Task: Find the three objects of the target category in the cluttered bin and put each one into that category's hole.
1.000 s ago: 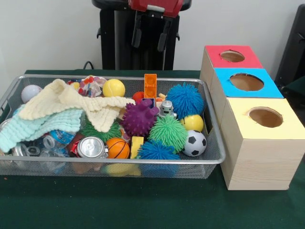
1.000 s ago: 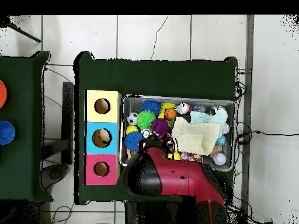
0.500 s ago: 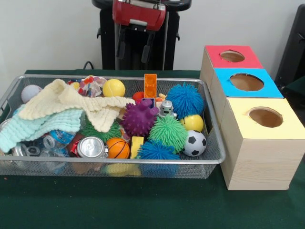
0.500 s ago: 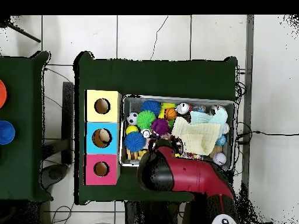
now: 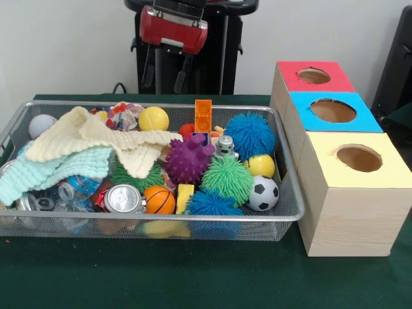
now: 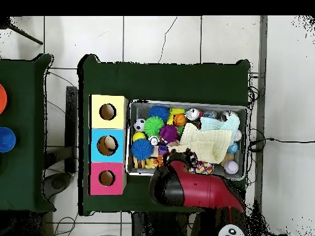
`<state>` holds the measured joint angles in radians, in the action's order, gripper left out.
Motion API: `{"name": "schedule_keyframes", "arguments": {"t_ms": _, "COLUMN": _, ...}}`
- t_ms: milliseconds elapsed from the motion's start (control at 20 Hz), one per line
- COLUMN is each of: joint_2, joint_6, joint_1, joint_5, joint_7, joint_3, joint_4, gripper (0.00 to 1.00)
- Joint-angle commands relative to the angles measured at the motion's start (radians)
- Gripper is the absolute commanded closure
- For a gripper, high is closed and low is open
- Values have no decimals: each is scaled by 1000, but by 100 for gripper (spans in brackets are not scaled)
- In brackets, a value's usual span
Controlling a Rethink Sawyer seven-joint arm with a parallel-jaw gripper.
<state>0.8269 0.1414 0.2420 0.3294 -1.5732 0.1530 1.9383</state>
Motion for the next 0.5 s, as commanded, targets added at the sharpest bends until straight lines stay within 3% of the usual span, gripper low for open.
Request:
{"name": "schedule_keyframes", "arguments": {"t_ms": 50, "joint_2": -109, "joint_6": -146, "joint_1": 17, "joint_5": 53, "joint_7": -165, "joint_3": 56, "joint_4": -25, "gripper": 0}}
{"name": "schedule_keyframes", "arguments": {"t_ms": 400, "joint_2": -164, "joint_6": -212, "joint_1": 48, "joint_5": 44, "joint_7": -121, "joint_3": 59, "joint_4": -68, "gripper": 0}}
{"name": "schedule_keyframes", "arguments": {"t_ms": 500, "joint_2": -168, "joint_6": -199, "joint_1": 77, "joint_5": 53, "joint_7": -96, "joint_3": 23, "joint_4": -81, "gripper": 0}}
